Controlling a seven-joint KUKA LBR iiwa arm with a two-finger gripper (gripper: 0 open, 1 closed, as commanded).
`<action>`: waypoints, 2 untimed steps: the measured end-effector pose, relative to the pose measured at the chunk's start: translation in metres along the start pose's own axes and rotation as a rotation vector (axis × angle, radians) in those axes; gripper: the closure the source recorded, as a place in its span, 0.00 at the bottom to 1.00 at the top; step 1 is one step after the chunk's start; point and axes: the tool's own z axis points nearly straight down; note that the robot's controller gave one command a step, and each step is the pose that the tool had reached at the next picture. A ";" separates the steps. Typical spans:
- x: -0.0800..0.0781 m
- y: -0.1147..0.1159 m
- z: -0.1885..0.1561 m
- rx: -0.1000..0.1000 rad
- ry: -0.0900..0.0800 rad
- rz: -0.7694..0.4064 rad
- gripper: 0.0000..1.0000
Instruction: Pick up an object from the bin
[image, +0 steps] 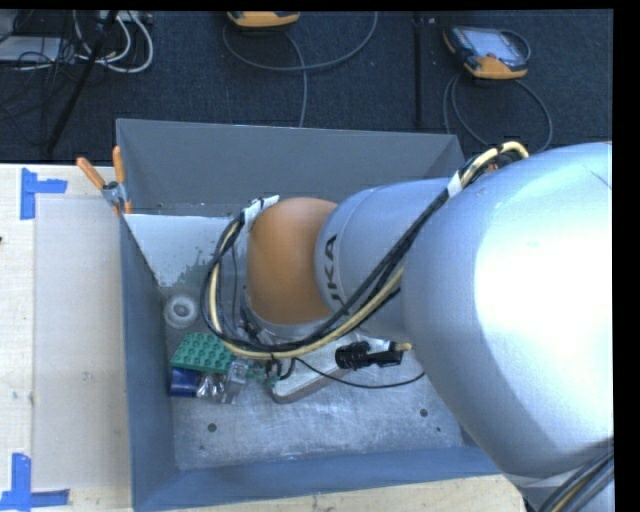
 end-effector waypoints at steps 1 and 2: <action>0.000 0.000 -0.015 0.000 -0.001 -0.003 1.00; -0.001 0.000 -0.036 -0.001 -0.001 -0.006 1.00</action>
Offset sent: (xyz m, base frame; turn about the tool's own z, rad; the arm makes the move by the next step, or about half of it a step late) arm -0.0001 -0.0001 0.0146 0.0000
